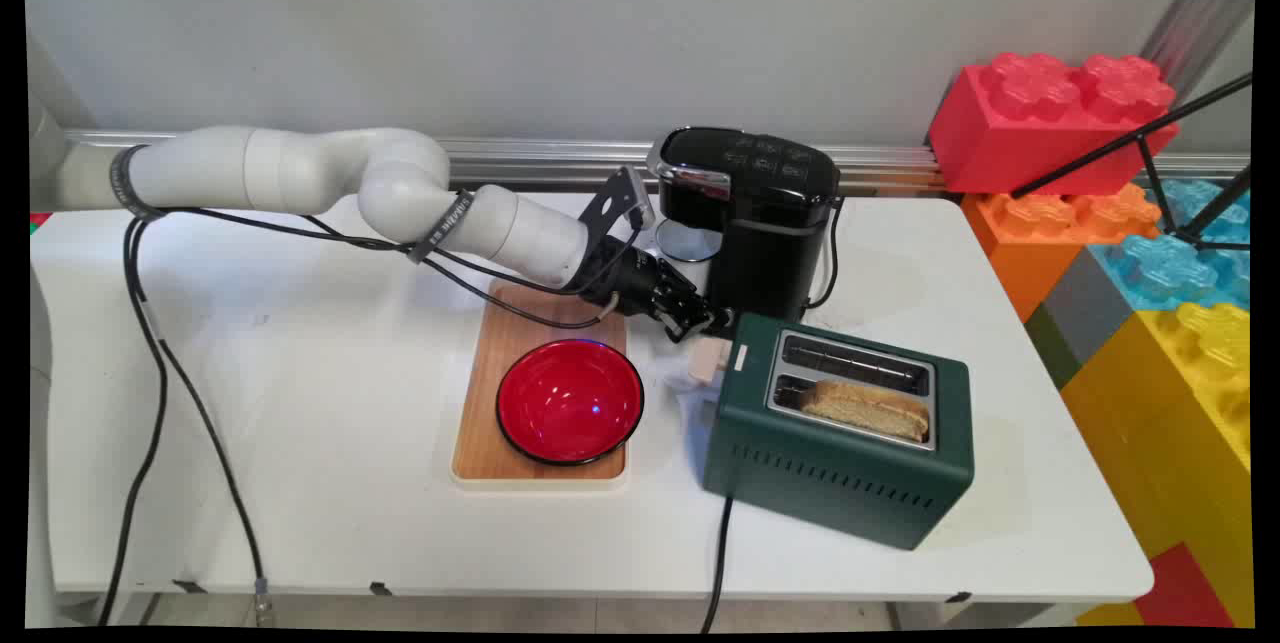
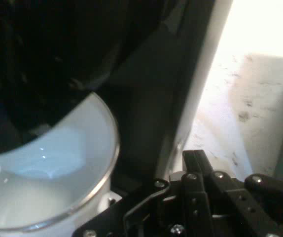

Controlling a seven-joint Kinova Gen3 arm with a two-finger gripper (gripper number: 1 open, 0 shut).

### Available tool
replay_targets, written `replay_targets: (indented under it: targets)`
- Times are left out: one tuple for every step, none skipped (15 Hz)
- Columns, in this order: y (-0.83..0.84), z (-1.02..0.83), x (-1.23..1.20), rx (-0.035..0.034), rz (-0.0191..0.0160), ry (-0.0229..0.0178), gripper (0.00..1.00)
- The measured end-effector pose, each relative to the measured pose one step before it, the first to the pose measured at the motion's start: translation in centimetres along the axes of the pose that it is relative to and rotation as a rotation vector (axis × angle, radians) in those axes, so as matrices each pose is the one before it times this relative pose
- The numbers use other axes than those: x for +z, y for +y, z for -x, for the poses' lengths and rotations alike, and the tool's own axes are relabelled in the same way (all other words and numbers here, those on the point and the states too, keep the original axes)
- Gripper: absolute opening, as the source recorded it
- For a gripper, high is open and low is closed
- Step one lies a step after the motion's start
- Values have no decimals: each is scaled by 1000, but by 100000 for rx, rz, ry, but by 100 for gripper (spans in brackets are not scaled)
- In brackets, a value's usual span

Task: Press the toaster switch

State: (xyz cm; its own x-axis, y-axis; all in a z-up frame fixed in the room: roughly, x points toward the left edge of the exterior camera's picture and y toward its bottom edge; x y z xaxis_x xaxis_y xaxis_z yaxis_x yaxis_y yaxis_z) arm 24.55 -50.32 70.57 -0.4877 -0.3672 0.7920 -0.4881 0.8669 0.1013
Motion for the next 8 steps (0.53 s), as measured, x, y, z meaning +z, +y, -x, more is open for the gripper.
replay_targets:
  targets:
    - [123, 9, -369, 132, 587, -359, 0]
    - [142, -86, -417, 323, 833, -345, 0]
    - [140, -78, -518, 216, 709, -258, 0]
    - [116, -78, -506, 80, 479, -225, 0]
    - [67, -58, -334, 49, 292, -139, 0]
    - [76, -99, -552, 56, 277, -259, 0]
    - [47, -91, -354, 46, 145, -142, 0]
    - [50, -180, -555, 92, 71, -178, 0]
